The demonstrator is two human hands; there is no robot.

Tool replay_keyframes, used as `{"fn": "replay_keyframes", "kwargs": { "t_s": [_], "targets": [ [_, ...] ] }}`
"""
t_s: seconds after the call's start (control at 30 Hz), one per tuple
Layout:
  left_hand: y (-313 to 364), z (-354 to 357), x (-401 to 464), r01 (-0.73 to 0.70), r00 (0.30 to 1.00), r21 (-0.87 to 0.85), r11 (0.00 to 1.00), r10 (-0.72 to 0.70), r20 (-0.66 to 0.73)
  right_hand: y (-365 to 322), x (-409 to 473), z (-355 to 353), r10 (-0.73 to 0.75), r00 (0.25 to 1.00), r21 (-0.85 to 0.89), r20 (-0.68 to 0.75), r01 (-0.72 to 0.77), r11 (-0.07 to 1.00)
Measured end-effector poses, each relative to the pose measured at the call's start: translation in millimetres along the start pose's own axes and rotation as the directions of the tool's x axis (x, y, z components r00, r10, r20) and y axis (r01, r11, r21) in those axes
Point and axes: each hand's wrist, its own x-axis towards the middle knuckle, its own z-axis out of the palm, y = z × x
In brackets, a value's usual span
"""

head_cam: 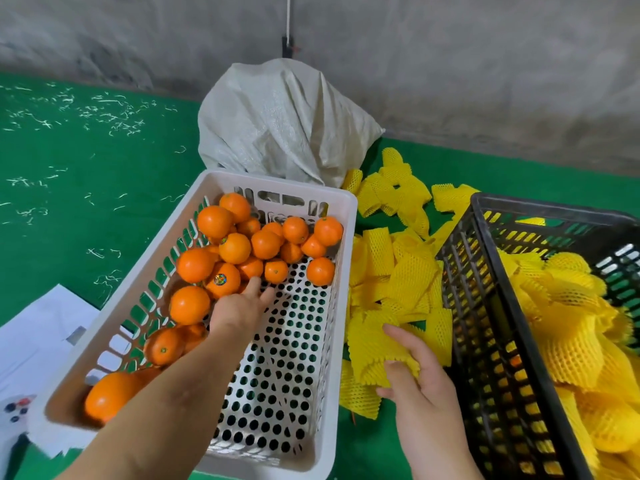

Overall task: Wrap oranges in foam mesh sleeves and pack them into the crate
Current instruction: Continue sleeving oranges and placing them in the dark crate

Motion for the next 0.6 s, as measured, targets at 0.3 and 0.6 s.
{"fn": "replay_keyframes", "kwargs": {
  "t_s": [0.3,0.6],
  "targets": [
    [4.8,-79.3,-63.8,-0.185,0.971,-0.640,0.746,0.038,-0.237,4.9,-4.8,-12.4,0.092,0.986,0.191,-0.140,-0.064,0.979],
    [70.4,-108.1,-198.9,-0.130,0.981,-0.837,-0.531,0.055,-0.188,-21.7,-5.8,-6.7,-0.110,0.944,0.121,-0.310,0.154,0.981]
  ]
}}
